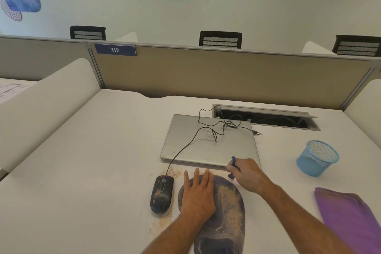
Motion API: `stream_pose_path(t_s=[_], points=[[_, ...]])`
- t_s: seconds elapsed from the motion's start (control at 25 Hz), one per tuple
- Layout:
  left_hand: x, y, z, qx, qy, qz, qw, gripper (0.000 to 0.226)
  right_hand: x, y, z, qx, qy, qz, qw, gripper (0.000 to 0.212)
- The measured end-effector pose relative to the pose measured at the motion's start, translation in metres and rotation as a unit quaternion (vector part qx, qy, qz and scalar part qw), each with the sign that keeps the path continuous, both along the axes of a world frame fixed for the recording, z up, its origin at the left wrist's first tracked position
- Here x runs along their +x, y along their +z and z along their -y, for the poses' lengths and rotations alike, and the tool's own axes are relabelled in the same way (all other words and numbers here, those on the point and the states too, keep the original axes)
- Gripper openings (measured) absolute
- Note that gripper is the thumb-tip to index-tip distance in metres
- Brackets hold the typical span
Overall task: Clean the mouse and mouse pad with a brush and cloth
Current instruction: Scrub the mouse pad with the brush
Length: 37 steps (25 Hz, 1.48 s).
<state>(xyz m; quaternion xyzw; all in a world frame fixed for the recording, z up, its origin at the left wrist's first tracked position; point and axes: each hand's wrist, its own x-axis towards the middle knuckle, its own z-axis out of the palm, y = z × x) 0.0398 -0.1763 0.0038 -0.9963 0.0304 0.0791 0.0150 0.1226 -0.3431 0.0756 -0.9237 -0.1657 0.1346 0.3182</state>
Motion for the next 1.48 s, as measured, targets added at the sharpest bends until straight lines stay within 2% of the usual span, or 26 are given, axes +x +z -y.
stream_pose_path(t_s=[0.08, 0.24, 0.36, 0.56, 0.68, 0.84, 0.96, 1.12, 1.24, 1.36, 1.48], points=[[0.0, 0.0, 0.0, 0.001, 0.001, 0.0, 1.0, 0.075, -0.004, -0.001, -0.001, -0.007, 0.019, 0.002, 1.0, 0.023], [0.001, 0.0, 0.0, -0.002, 0.001, -0.008, 1.0, 0.076, -0.004, -0.008, 0.006, -0.091, 0.012, -0.004, 0.996, 0.024], [0.002, 0.0, 0.0, -0.009, 0.001, -0.014, 1.0, 0.077, -0.005, -0.006, 0.013, -0.018, -0.058, 0.004, 0.998, 0.023], [0.001, -0.001, 0.0, -0.012, 0.001, -0.008, 1.0, 0.075, -0.016, -0.013, 0.02, -0.02, -0.068, -0.025, 0.997, 0.023], [0.001, 0.0, 0.0, -0.01, 0.001, -0.004, 1.0, 0.074, -0.018, -0.012, 0.021, 0.049, -0.116, 0.007, 0.992, 0.023], [0.0, -0.002, 0.0, -0.008, 0.002, 0.0, 1.0, 0.073, -0.024, -0.016, 0.016, 0.012, -0.102, -0.013, 0.995, 0.025], [0.0, -0.001, 0.0, -0.01, 0.002, 0.0, 1.0, 0.073, -0.025, -0.015, 0.016, 0.056, -0.128, 0.015, 0.99, 0.025], [0.0, -0.002, 0.0, -0.008, 0.002, -0.001, 1.0, 0.073, -0.028, -0.016, 0.013, 0.016, -0.115, 0.001, 0.993, 0.026], [0.0, -0.001, 0.0, -0.005, 0.003, 0.005, 1.0, 0.072, -0.028, -0.016, 0.013, 0.056, -0.14, 0.014, 0.988, 0.025], [0.001, -0.002, 0.001, -0.007, 0.003, 0.002, 1.0, 0.072, -0.029, -0.015, 0.012, 0.032, -0.134, 0.008, 0.99, 0.028], [0.0, -0.003, 0.0, -0.004, 0.003, 0.005, 1.0, 0.073, -0.029, -0.016, 0.01, 0.055, -0.153, 0.016, 0.987, 0.025]])
